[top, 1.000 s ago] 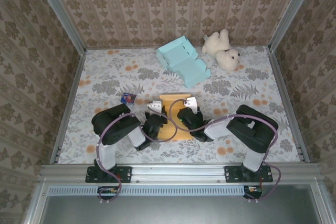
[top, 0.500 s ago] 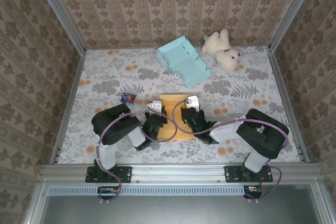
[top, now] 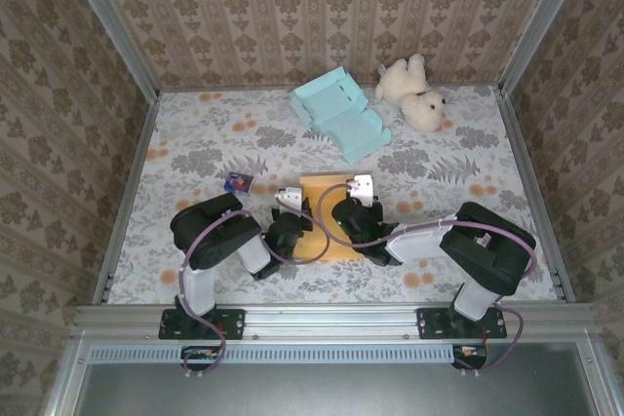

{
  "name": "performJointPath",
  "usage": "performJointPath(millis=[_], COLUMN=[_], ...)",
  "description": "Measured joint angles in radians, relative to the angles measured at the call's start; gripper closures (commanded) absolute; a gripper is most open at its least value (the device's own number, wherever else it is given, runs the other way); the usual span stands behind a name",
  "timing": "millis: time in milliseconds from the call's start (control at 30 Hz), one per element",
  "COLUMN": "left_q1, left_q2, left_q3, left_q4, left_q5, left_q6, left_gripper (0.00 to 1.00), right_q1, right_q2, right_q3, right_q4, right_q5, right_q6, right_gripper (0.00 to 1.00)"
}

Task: Fold the paper box

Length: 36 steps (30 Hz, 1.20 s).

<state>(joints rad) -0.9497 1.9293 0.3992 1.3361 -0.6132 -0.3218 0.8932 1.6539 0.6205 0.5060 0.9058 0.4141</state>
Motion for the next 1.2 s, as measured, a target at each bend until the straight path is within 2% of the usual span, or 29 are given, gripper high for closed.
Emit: performJointPath(millis=[233, 367, 533, 833, 1000, 1200], left_q1=[-0.001, -0.001, 0.002, 0.002, 0.002, 0.002], left_q2=[0.000, 0.000, 0.000, 0.000, -0.003, -0.008], left_q3=[0.001, 0.000, 0.000, 0.000, -0.001, -0.002], left_q4=[0.001, 0.000, -0.001, -0.003, -0.006, -0.015], left_q5=[0.019, 0.017, -0.006, -0.020, -0.021, -0.021], left_q6=[0.000, 0.000, 0.000, 0.001, 0.002, 0.004], left_gripper=[1.00, 1.00, 1.00, 1.00, 1.00, 1.00], right_q1=[0.002, 0.000, -0.015, 0.001, 0.032, 0.034], right_q2=[0.000, -0.003, -0.038, -0.117, -0.280, -0.620], right_q3=[0.022, 0.021, 0.004, -0.039, -0.101, -0.116], right_q4=[-0.068, -0.065, -0.043, -0.053, -0.147, -0.367], right_q5=[0.024, 0.013, -0.059, -0.202, -0.216, -0.214], right_q6=[0.032, 0.025, 0.000, -0.003, 0.000, 0.018], right_gripper=[0.81, 0.73, 0.63, 0.57, 0.56, 0.53])
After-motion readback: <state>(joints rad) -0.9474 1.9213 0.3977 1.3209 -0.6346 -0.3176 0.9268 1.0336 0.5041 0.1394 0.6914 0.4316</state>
